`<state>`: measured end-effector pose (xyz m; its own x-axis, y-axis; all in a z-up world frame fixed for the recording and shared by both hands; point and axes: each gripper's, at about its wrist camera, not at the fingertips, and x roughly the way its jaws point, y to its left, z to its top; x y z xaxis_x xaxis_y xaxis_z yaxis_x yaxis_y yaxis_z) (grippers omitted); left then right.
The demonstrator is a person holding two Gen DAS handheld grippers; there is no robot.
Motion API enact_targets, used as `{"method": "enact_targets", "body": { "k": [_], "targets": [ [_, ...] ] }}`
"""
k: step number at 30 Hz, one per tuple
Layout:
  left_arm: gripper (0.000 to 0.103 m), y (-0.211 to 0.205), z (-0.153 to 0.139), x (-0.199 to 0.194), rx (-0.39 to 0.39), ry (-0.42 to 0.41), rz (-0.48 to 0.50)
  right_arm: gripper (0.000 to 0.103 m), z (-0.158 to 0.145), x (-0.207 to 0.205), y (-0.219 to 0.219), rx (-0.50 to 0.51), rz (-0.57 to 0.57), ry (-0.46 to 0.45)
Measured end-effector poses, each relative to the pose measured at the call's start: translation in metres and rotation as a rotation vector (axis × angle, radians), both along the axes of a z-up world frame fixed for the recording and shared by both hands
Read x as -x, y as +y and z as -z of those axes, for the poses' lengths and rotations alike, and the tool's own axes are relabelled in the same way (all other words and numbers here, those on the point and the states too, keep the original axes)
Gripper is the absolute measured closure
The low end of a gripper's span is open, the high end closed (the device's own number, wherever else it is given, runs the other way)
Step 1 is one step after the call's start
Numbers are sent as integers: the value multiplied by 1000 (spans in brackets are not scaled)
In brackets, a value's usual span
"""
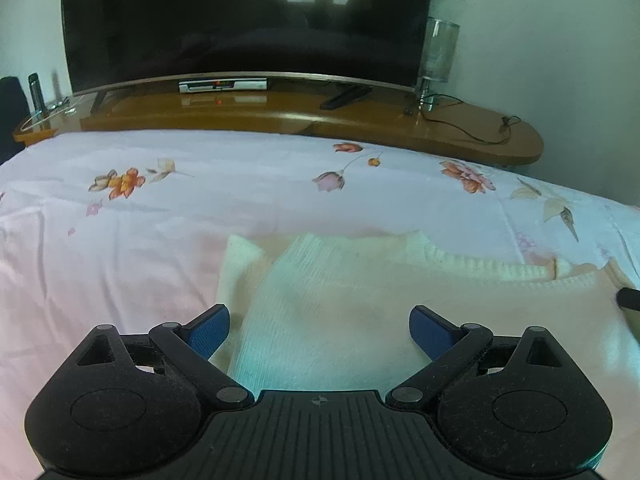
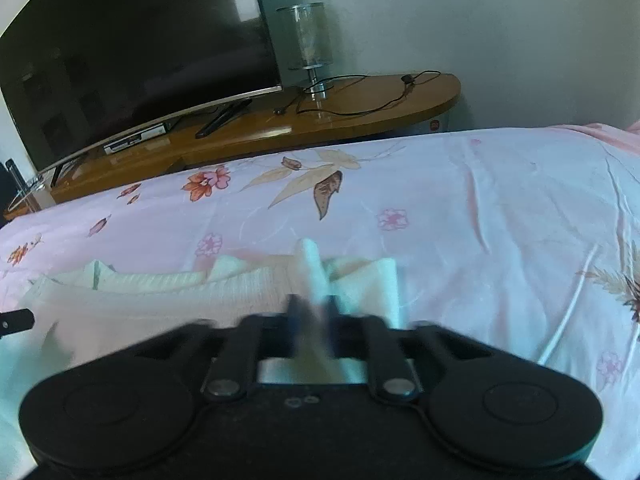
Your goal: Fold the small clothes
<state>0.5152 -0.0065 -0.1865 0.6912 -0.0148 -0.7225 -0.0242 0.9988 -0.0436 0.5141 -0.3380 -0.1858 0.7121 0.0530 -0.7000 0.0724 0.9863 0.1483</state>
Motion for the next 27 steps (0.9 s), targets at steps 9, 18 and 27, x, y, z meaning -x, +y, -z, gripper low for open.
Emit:
{"method": "enact_targets", "body": {
  "k": [9, 18, 27],
  "targets": [
    [6, 4, 10, -12, -6, 8, -60, 93, 7, 1, -8, 71, 49, 16],
    [6, 11, 21, -34, -52, 42, -123, 79, -25, 12, 11, 101, -7, -99],
    [6, 8, 27, -68, -80, 72, -166, 84, 11, -15, 14, 122, -33, 2]
  ]
}}
